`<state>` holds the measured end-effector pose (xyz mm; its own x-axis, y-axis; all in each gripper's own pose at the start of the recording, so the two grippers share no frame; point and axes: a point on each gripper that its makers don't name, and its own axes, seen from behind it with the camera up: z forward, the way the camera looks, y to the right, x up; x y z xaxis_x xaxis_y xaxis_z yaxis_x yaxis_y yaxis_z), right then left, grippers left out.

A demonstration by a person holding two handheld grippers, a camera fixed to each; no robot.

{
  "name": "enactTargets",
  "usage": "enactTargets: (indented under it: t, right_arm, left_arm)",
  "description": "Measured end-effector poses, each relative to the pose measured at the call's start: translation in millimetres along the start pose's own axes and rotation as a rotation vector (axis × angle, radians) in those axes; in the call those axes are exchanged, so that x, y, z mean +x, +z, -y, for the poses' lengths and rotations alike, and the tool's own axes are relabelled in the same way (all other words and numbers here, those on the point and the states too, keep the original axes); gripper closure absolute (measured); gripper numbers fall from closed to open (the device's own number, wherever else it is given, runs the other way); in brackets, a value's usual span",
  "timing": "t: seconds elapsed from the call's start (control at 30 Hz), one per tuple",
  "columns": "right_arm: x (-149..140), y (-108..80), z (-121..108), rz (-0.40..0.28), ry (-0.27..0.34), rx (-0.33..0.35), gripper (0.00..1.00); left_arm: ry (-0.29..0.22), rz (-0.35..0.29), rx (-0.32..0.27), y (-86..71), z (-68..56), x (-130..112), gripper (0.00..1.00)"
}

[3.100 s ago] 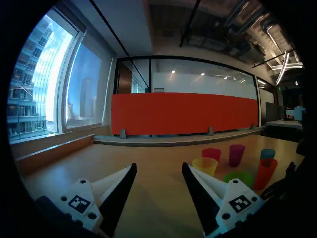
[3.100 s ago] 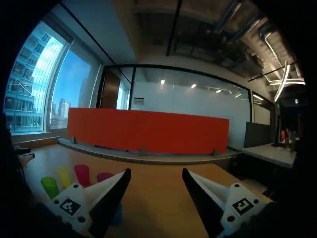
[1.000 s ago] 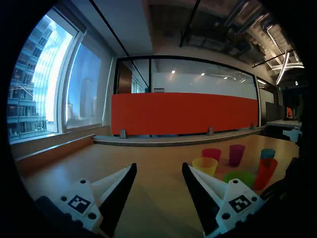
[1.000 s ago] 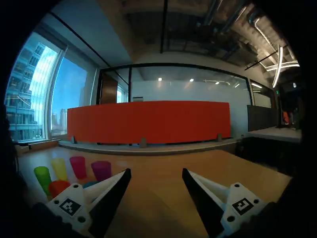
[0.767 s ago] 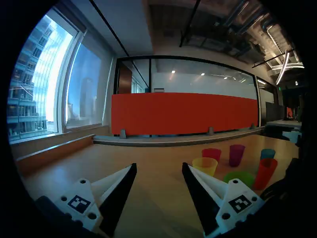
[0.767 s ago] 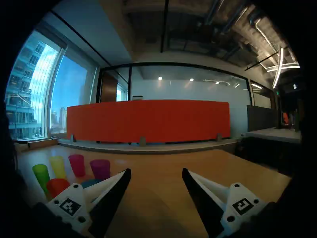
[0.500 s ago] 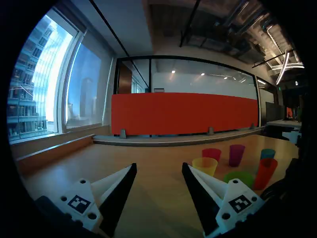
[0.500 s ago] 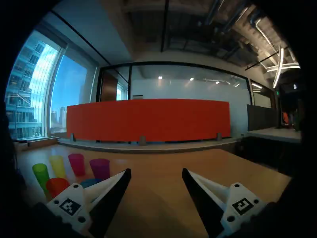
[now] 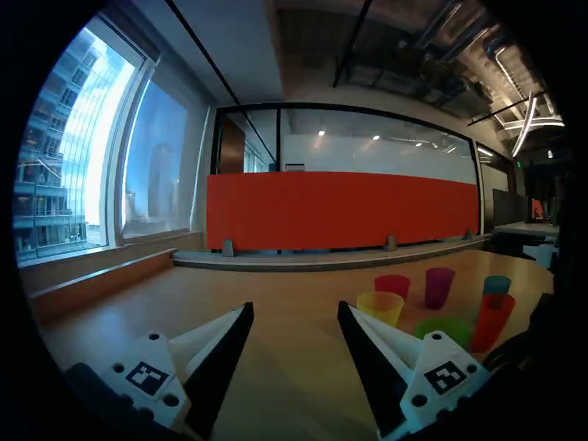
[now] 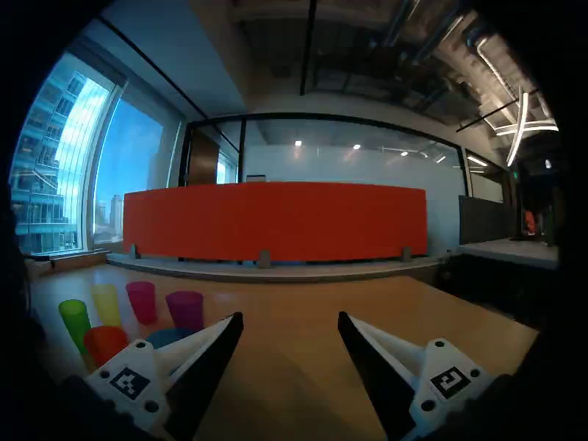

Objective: Pour water

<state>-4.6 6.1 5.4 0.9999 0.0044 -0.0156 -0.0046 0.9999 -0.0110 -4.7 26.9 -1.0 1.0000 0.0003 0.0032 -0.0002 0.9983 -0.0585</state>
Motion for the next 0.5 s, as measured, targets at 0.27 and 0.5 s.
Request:
enactTargets:
  t: [0.27,0.5]
  right_arm:
    - [-0.5,-1.1,0.9,0.000,0.000,0.002,0.00]
    - [-1.7,-1.0,2.0,0.002,0.000,0.006,0.00]
  left_arm:
    - [0.000,0.000,0.000,1.1,0.3,-0.6,0.16]
    - [0.000,0.000,0.000,1.0,0.3,-0.6,0.16]
